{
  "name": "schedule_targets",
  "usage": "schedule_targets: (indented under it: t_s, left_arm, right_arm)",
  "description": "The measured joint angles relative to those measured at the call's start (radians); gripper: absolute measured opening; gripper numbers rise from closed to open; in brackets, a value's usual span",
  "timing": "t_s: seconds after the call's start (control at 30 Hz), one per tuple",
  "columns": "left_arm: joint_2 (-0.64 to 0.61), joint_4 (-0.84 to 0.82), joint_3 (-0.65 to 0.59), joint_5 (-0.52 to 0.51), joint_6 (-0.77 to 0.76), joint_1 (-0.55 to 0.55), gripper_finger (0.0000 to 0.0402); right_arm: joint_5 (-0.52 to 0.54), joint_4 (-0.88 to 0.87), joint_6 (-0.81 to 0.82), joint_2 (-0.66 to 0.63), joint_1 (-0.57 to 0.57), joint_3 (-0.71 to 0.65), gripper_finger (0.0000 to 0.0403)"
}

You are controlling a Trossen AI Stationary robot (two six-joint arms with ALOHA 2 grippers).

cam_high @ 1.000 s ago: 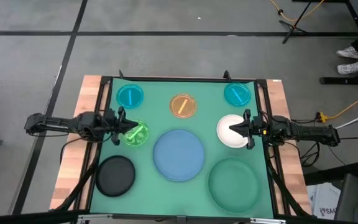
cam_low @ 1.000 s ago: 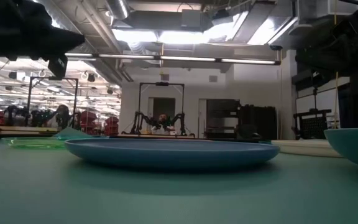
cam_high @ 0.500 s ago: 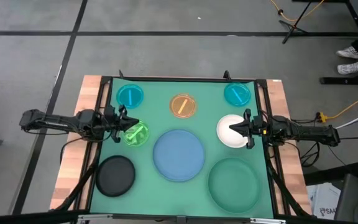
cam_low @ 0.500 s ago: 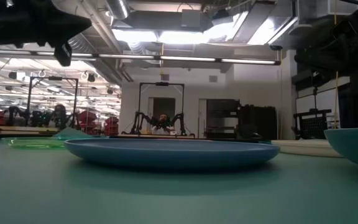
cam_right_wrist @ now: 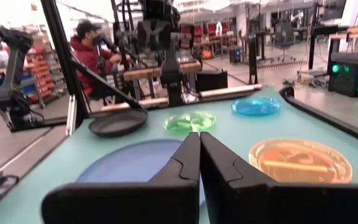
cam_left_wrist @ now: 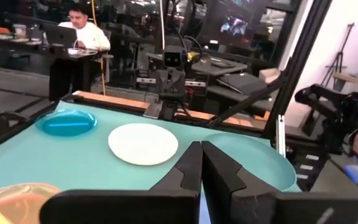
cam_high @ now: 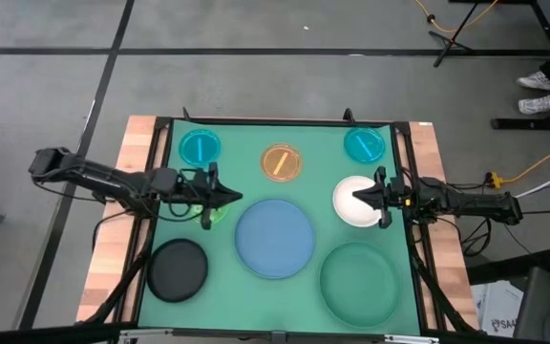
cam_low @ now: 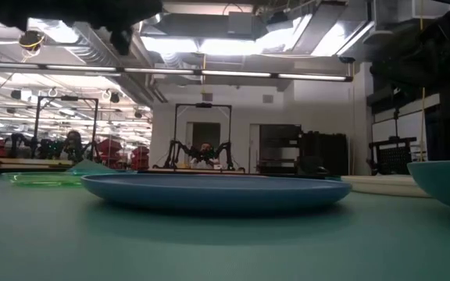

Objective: Stack plastic plates
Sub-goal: Stack the green plate on top of the blue plate

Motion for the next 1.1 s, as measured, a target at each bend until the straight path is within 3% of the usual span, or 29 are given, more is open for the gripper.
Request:
schedule_targets:
  t_s: [0.4,0.67,0.87,1.1]
  left_arm:
    - [0.252,0.069,0.153,-0.035,-0.053,-0.018,0.0]
    - [0.497,0.064,0.366,-0.038,-0.051,-0.05,0.0]
    - [0.683,0.041,0.558,-0.001,-0.052,-0.097,0.0]
    - [0.862,-0.1,0.802,-0.006,-0.052,-0.144,0.0]
  right_arm:
    - [-0.009,-0.012,-0.018,0.0,0.0,0.0,0.0001]
    - [-0.004,0.068,-0.05,0.0,0.0,0.001,0.0001]
    - [0.082,0.029,-0.041,0.0,0.0,0.004,0.0001]
    - [-0.087,0.038,-0.029,0.0,0.0,0.005,0.0001]
